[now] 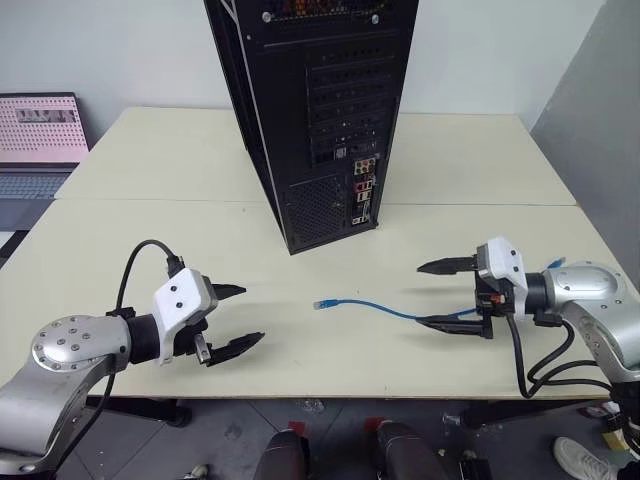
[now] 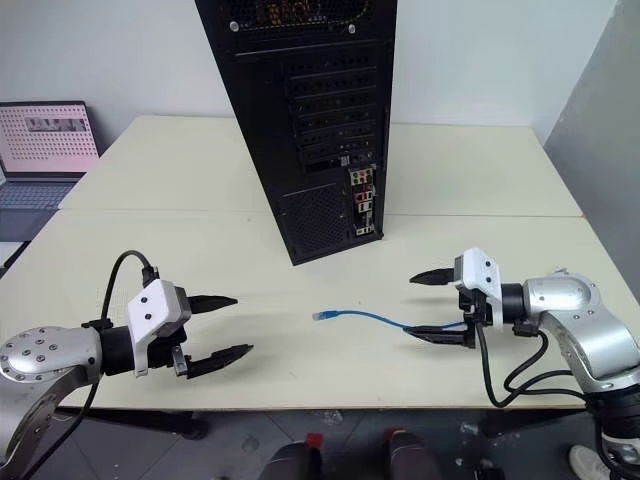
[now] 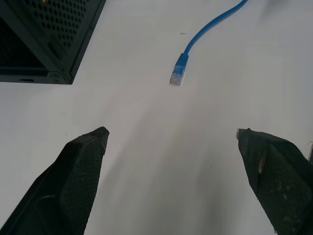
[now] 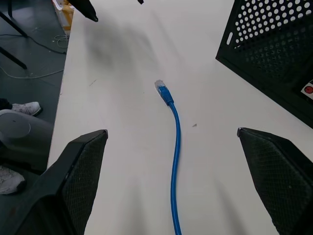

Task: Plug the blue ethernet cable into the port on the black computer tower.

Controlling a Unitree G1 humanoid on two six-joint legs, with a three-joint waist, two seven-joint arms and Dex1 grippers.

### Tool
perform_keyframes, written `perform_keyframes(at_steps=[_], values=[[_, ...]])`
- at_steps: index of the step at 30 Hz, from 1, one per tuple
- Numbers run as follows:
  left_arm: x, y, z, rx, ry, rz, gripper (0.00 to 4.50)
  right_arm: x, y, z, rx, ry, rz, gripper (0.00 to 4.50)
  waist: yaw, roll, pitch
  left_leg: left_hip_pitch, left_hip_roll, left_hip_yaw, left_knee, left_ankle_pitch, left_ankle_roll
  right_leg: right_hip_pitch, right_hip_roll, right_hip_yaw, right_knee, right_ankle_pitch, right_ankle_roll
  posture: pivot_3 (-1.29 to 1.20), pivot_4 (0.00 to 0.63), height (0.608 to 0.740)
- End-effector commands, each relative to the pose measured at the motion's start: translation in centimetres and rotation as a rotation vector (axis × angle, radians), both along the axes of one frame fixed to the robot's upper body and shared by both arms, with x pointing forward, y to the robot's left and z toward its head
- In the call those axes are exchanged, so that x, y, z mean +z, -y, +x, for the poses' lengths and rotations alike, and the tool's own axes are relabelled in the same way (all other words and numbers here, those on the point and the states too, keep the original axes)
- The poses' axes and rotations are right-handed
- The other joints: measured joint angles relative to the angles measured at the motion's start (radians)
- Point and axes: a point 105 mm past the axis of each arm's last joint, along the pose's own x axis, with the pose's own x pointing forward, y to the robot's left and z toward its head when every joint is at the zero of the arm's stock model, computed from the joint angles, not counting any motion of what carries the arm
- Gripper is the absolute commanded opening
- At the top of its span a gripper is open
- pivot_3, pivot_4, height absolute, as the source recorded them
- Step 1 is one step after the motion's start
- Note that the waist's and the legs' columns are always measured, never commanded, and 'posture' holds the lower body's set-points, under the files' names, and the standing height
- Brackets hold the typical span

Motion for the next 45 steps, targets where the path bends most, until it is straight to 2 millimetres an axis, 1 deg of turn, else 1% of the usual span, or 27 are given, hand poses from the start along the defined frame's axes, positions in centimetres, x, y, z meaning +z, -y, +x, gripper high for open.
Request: perform_keyframes(at_steps=[1,7,11,13,15,18,21,25,27,29,31,35,38,43,45], values=[[1.1,0.6,-0.3,-0.040,0.066,0.012,4.47,0.6,-0.3,0.1,0.015,0.038,-0.007,4.48,0.000,0.000,0.000,0.000,0.000,0.000,0.000,0.000,0.000,0.000,0.000,0.000,0.000,0.000,0.000,0.00,0.150,0.740],[0.8,0.6,-0.4,-0.052,0.061,0.034,4.47,0.2,-0.5,-0.1,0.016,0.024,-0.013,4.48,0.000,0.000,0.000,0.000,0.000,0.000,0.000,0.000,0.000,0.000,0.000,0.000,0.000,0.000,0.000,0.00,0.150,0.740],[-0.4,0.5,-0.8,-0.074,0.042,0.090,4.47,-0.5,-1.1,0.1,0.013,0.019,-0.021,4.48,0.000,0.000,0.000,0.000,0.000,0.000,0.000,0.000,0.000,0.000,0.000,0.000,0.000,0.000,0.000,0.00,0.150,0.740],[-1.1,0.4,-1.0,-0.088,0.027,0.123,4.47,-1.0,-1.8,0.3,0.014,0.018,-0.019,4.48,-0.001,0.000,0.000,0.000,0.000,0.000,0.000,0.000,0.000,0.000,0.000,0.000,0.000,0.000,0.000,0.00,0.150,0.740],[-1.7,-0.2,-0.8,-0.092,0.021,0.168,4.47,-1.4,-2.9,0.6,0.022,0.014,-0.004,4.48,-0.001,0.000,0.000,0.000,0.000,0.000,0.000,0.000,0.000,0.000,0.000,0.000,0.000,0.000,0.000,0.00,0.150,0.740],[-1.8,-0.5,-0.6,-0.099,0.032,0.170,4.47,-2.1,-4.7,1.0,0.057,0.007,0.011,4.48,-0.002,0.000,0.000,0.001,-0.001,0.000,0.000,0.000,0.000,-0.001,0.001,0.000,0.001,0.000,0.000,0.00,0.150,0.740],[-1.7,-0.4,-0.4,-0.112,0.050,0.169,4.47,-3.6,-6.7,1.5,0.099,0.005,-0.005,4.48,-0.001,0.000,0.000,0.000,0.000,0.000,0.000,0.000,0.000,-0.001,0.001,0.000,0.001,0.001,-0.002,0.00,0.150,0.740],[-1.8,-0.3,-0.2,-0.119,0.063,0.167,4.47,-5.1,-9.0,2.9,0.106,-0.002,-0.004,4.48,-0.001,0.000,0.000,0.000,0.000,0.001,0.000,0.000,0.000,-0.001,0.001,-0.001,0.001,0.002,-0.005,0.00,0.150,0.740],[-1.9,-0.2,-0.2,-0.122,0.064,0.166,4.47,-5.7,-9.9,4.1,0.088,-0.001,0.003,4.48,-0.001,0.000,0.000,0.000,0.000,0.001,0.000,0.000,0.000,-0.002,0.001,-0.001,0.001,0.003,-0.005,0.00,0.150,0.740],[-2.0,-0.2,-0.3,-0.123,0.064,0.165,4.47,-6.0,-10.6,5.1,0.075,-0.001,0.009,4.48,-0.002,0.000,0.000,0.000,0.000,0.001,0.000,0.000,0.000,-0.002,0.001,-0.001,0.001,0.003,-0.005,0.00,0.150,0.740],[-2.1,-0.2,-0.4,-0.124,0.064,0.166,4.47,-6.5,-10.8,5.5,0.074,-0.006,0.001,4.48,-0.002,0.000,0.000,0.000,0.000,0.001,0.000,0.000,0.000,-0.002,0.001,-0.001,0.001,0.003,-0.005,0.00,0.150,0.740],[-2.1,-0.1,-0.5,-0.122,0.072,0.162,4.47,-7.6,-10.3,5.8,0.082,-0.022,-0.039,4.48,0.000,0.000,0.000,-0.001,0.000,0.001,0.000,0.000,0.000,-0.002,0.001,-0.002,0.001,0.003,-0.005,0.00,0.150,0.740],[-2.2,-0.1,-0.6,-0.118,0.076,0.156,4.50,-7.7,-9.9,5.8,0.089,-0.014,-0.052,4.04,-0.001,0.000,0.000,0.000,0.000,0.001,0.000,0.000,0.000,-0.002,0.000,-0.001,0.001,0.003,-0.005,0.00,0.150,0.740],[-2.4,0.0,-0.5,-0.114,0.076,0.143,4.50,-7.8,-9.6,5.8,0.081,-0.011,-0.059,3.01,-0.001,0.000,0.000,0.000,0.000,0.000,0.000,0.000,0.000,-0.002,0.000,-0.002,0.002,0.003,-0.005,0.00,0.150,0.740],[-2.4,0.2,-0.2,-0.108,0.080,0.130,4.50,-7.8,-9.7,5.9,0.070,-0.009,-0.063,2.49,-0.001,0.000,0.000,0.000,0.000,0.000,0.000,0.000,0.000,-0.002,0.000,-0.002,0.002,0.003,-0.005,0.00,0.150,0.740]])
